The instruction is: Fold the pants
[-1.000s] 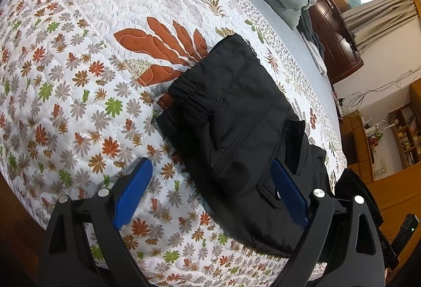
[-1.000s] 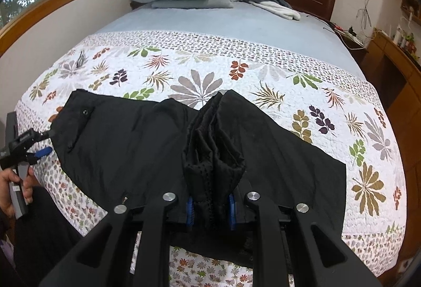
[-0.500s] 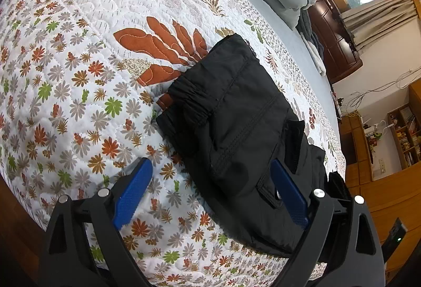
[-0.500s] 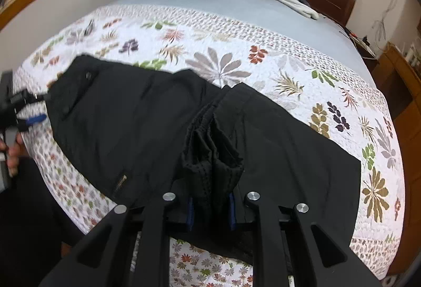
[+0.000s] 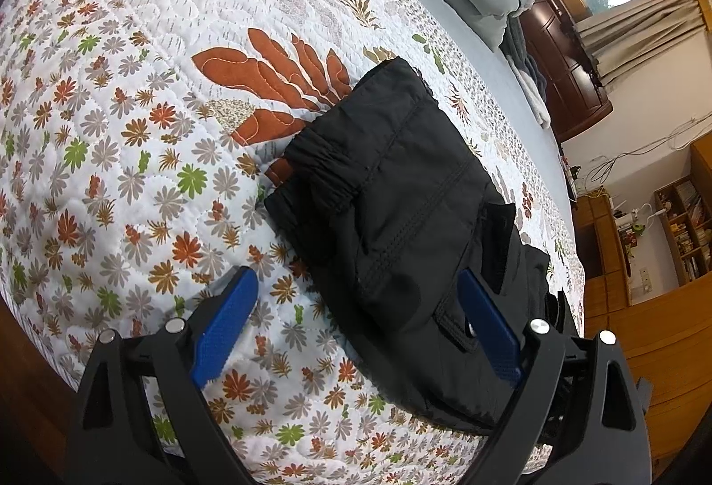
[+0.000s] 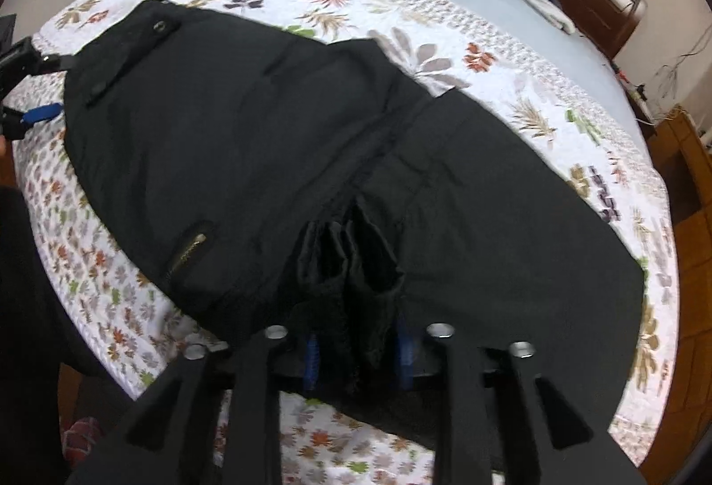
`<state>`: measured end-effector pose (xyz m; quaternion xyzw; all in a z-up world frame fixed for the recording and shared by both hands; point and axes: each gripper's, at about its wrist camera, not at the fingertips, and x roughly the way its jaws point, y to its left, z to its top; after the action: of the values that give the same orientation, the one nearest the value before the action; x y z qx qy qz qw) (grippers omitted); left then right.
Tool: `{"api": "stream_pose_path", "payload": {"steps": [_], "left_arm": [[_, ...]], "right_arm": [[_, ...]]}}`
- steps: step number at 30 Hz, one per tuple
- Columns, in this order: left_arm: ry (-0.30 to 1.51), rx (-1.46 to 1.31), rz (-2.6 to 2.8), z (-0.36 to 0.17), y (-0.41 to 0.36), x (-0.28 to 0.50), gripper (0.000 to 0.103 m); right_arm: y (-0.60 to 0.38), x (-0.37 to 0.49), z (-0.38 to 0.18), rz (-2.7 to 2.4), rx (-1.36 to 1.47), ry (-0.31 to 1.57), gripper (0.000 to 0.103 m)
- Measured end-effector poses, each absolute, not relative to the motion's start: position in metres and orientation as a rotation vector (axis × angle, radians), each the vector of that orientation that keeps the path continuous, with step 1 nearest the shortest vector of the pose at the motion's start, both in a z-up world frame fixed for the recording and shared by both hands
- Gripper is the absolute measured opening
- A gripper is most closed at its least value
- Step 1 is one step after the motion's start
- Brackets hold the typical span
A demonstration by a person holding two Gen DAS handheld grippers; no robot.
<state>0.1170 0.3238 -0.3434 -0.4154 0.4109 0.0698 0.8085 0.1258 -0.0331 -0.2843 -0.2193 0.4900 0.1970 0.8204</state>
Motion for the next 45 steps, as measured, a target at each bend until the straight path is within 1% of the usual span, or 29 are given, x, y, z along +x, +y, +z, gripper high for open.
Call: {"api": "stream_pose_path", "payload": {"steps": [1,2,4,5,6,7,11,13,18,23,28,31,36,39,42,44,45], "left_arm": [[0.88,-0.887,0.15,-0.343,0.324,0.117,0.091],[0.88,-0.885,0.15,-0.343,0.323,0.117,0.091],[0.881,-0.882,0.151,-0.344,0.323,0.118,0.091],[0.881,-0.882,0.15,-0.344,0.322,0.118,0.091],[0.88,-0.883,0.151,-0.344,0.322,0.118,0.091],[0.881,-0.883,0.151,-0.344,0.322,0.118,0.091],[0.878,-0.887,0.146,-0.344,0.322,0.118,0.091],[0.874,-0.893,0.144,-0.344,0.322,0.115,0.091],[0.872,-0.899,0.138,-0.342,0.32,0.112,0.091],[0.866,-0.91,0.132,-0.342,0.319,0.11,0.091],[0.854,-0.948,0.124,-0.344,0.325,0.107,0.091],[0.838,-1.009,0.105,-0.347,0.334,0.103,0.091],[0.825,-1.104,0.064,-0.348,0.341,0.101,0.092],[0.804,-1.123,0.035,-0.343,0.341,0.111,0.092],[0.893,-1.127,0.098,-0.353,0.338,0.127,0.092],[0.875,-1.168,0.121,-0.357,0.338,0.129,0.096],[0.856,-1.188,0.119,-0.358,0.338,0.13,0.096]], "right_arm": [[-0.033,0.125,-0.285,0.435,-0.459,1.048,0.052],[-0.032,0.123,-0.285,0.448,-0.456,1.056,0.055],[-0.033,0.119,-0.277,0.468,-0.437,1.059,0.055],[-0.036,0.117,-0.269,0.512,-0.391,1.076,0.066],[-0.039,0.116,-0.261,0.548,-0.341,1.088,0.072],[-0.045,0.113,-0.25,0.578,-0.282,1.084,0.074],[-0.075,0.115,-0.214,0.57,-0.139,1.009,0.075],[-0.092,0.13,-0.211,0.485,-0.081,0.997,0.075],[-0.095,0.155,-0.248,0.34,-0.129,1.096,0.074],[-0.064,0.145,-0.285,0.348,-0.228,1.161,0.071],[-0.062,0.15,-0.287,0.371,-0.244,1.206,0.071],[-0.066,0.161,-0.275,0.416,-0.223,1.238,0.071],[-0.061,0.183,-0.235,0.556,-0.149,1.262,0.076],[-0.043,0.198,-0.214,0.678,-0.129,1.277,0.077],[-0.012,0.218,-0.194,0.761,-0.161,1.272,0.077],[0.012,0.231,-0.184,0.811,-0.17,1.28,0.077],[0.025,0.238,-0.179,0.841,-0.169,1.287,0.078]]}}
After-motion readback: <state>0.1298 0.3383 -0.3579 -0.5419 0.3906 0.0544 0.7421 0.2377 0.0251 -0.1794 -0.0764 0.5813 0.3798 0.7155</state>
